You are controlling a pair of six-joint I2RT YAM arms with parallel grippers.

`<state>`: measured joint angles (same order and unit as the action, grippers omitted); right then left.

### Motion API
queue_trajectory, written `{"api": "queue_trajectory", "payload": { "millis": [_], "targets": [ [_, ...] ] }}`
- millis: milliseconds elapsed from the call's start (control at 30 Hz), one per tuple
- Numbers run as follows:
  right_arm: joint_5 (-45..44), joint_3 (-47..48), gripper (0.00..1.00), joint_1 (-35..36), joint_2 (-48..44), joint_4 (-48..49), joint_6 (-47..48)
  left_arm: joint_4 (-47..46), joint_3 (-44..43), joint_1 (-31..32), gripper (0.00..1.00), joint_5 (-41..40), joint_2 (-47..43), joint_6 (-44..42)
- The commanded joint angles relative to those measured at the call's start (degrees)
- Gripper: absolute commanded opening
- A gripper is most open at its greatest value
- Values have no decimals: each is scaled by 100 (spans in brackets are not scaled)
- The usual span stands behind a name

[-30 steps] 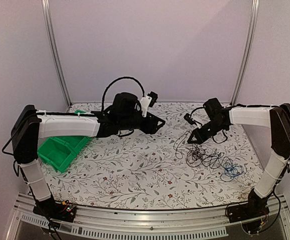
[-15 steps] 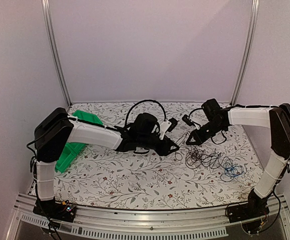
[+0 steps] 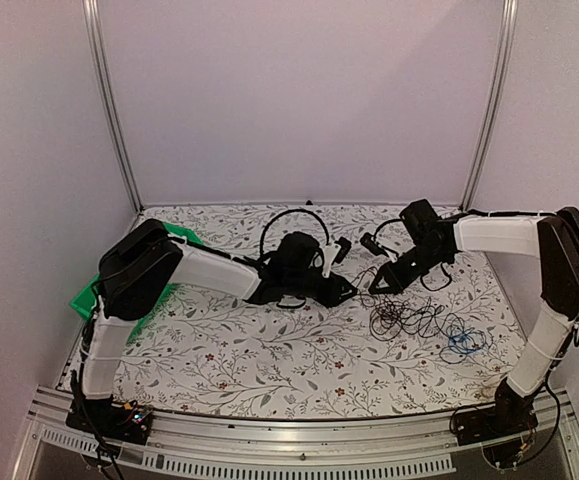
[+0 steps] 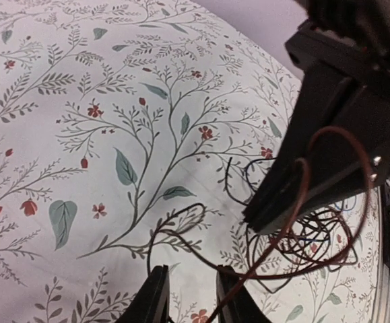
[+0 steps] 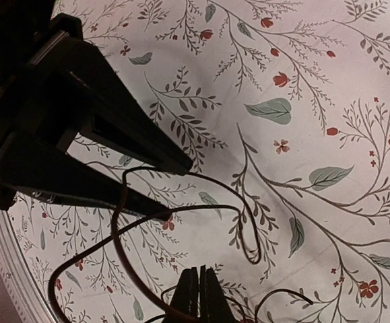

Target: Untangle the cables

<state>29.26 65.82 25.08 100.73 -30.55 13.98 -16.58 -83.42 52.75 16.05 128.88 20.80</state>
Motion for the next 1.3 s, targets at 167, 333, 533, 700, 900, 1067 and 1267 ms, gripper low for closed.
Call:
{"api": "queue_trajectory", "payload": {
  "millis": [167,333,533,700,900,1067,1267],
  "targets": [
    [-17,-209,1,31,2,-8,7,-981,700,-165,8,354,-517,249],
    [-245,-241,3,27,61,37,47,-652,823,-122,0,-125,-811,90],
    [-669,-597,14,28,370,270,-101,-533,1061,-133,0,-1292,-1875,-205],
    [-612,-683,7,21,778,389,-342,-413,1311,-113,0,-1958,-2805,-593],
    [-528,-491,1,-159,1187,234,-443,-195,1442,-27,0,-3311,-4025,-1305],
    [-612,-393,4,-229,1201,197,-481,-109,857,-32,0,-4192,-4678,-2306],
    [-650,-348,14,-236,1221,137,-464,-300,-16,-44,0,-4567,-4861,-3349]
  ]
}}
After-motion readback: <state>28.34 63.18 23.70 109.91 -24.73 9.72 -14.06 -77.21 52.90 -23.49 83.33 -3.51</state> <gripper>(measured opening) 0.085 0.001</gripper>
